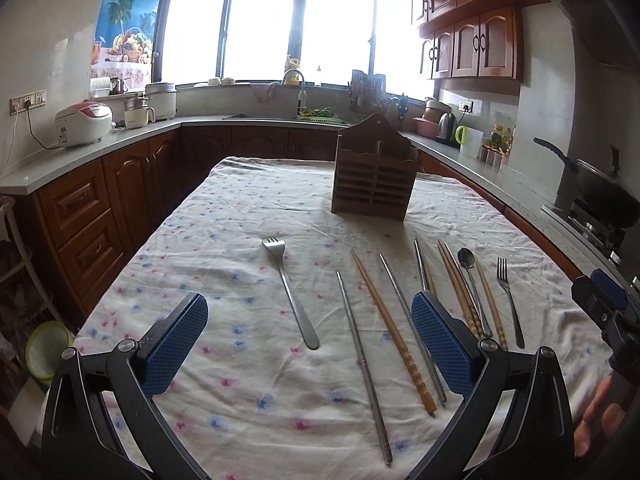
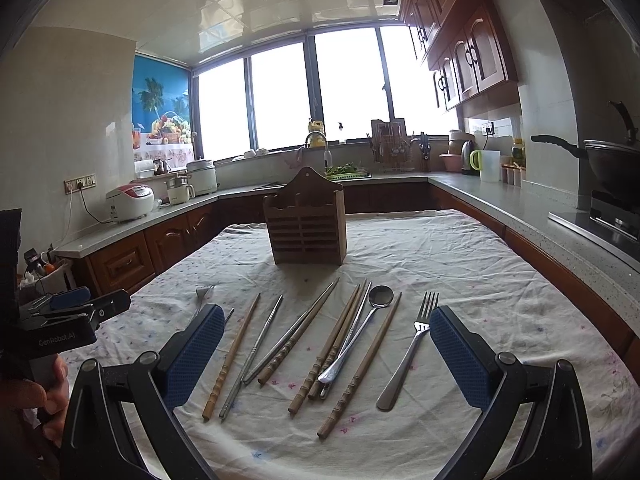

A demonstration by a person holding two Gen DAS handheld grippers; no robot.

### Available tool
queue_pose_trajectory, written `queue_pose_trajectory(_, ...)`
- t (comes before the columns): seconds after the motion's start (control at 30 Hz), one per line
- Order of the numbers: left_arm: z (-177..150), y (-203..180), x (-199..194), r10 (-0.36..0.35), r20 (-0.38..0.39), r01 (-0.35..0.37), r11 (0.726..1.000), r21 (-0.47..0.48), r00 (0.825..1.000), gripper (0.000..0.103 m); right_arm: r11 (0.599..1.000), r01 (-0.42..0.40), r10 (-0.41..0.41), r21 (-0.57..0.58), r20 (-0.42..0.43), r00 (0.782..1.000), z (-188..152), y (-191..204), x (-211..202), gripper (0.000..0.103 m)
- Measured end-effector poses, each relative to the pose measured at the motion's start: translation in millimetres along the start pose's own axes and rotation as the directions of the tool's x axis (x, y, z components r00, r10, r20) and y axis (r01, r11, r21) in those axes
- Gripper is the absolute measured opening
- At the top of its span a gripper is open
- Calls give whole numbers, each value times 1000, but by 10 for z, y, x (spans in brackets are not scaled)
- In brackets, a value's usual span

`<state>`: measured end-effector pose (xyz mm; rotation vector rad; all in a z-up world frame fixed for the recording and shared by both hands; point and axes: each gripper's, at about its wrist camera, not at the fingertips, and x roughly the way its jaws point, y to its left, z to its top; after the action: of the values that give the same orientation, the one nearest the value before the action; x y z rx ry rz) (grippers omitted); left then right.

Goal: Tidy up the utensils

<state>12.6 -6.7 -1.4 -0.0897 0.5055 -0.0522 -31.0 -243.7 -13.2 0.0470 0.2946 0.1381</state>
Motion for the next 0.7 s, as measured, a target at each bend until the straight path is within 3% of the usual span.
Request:
queue_pose_trajectory(0.43, 340, 14, 627, -67, -193, 62, 998, -31, 979, 102, 999, -20, 25, 42, -119, 993, 220, -84, 372, 101)
queue_pose_trajectory(0.53, 392, -10, 733, -88, -221, 82, 996, -35, 971, 100, 998, -22, 31, 61, -150, 988, 258, -129, 474, 92)
queue_pose_trajectory(0.7, 471, -64, 897, -109, -254, 106, 994, -26, 961, 94, 996, -16, 34, 89, -205, 978, 316, -209, 657, 68)
